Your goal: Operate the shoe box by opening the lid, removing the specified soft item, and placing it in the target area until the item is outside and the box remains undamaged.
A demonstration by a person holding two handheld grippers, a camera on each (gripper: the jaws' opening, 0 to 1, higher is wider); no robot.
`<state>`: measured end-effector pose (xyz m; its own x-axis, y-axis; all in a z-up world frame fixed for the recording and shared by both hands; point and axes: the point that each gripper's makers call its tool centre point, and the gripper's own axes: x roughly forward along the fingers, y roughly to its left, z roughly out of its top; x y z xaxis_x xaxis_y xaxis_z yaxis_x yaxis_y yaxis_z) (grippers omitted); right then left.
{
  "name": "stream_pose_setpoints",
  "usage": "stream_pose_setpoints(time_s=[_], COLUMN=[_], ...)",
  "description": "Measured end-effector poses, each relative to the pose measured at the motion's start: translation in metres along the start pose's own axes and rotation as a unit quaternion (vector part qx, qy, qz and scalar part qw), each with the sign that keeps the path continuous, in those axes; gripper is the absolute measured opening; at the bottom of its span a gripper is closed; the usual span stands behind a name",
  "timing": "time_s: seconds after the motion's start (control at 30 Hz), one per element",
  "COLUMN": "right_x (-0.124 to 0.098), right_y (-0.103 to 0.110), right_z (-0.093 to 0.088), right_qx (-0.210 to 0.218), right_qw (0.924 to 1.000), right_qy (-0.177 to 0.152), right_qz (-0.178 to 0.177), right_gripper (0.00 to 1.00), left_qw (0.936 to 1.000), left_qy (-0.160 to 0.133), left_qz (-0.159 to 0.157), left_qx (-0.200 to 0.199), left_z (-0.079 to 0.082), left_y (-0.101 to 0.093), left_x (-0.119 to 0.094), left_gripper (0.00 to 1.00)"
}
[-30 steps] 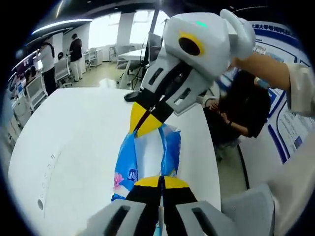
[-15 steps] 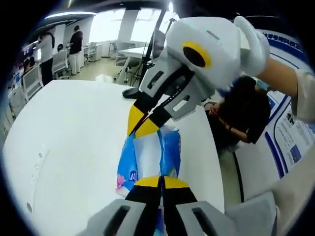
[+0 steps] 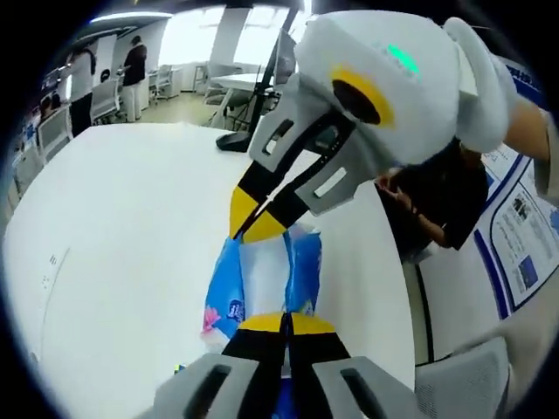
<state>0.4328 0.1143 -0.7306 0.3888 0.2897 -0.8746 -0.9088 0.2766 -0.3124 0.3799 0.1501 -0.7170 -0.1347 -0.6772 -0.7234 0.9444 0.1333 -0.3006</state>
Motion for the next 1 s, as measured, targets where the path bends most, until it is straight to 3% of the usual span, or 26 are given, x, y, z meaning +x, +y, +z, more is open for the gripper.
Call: stream_pose_setpoints(time_s=[0.2, 0.53, 0.73, 1.0], right_x=[0.005, 0.005, -0.001, -0.020], right_y=[-0.003, 0.000, 0.005, 0.007], right_z=[-0.001, -0.005, -0.007, 0.002], right_qx=[0.004, -0.004, 0.006, 0.036], right_qw=[1.0000, 0.9999, 0.9998, 0.9989], right_qy=[0.002, 0.011, 0.015, 0.002], right_qz=[-0.005, -0.009, -0.014, -0.030], right_gripper=[0.00, 0.00, 0.01, 0.11], left_qw=[0.9997, 0.9999, 0.9998, 0.9994], left_qy=[-0.006, 0.002, 0.008, -0.004], left_qz=[0.003, 0.014, 0.019, 0.025], left_qx=[-0.022, -0.003, 0.005, 0.025], left_z=[-0.003, -0.005, -0.005, 0.003], left_y=[0.004, 0.003, -0.004, -0.019], left_x=[0.003, 0.004, -0.001, -0.011], left_gripper=[0.00, 0.01, 0.09, 0.19])
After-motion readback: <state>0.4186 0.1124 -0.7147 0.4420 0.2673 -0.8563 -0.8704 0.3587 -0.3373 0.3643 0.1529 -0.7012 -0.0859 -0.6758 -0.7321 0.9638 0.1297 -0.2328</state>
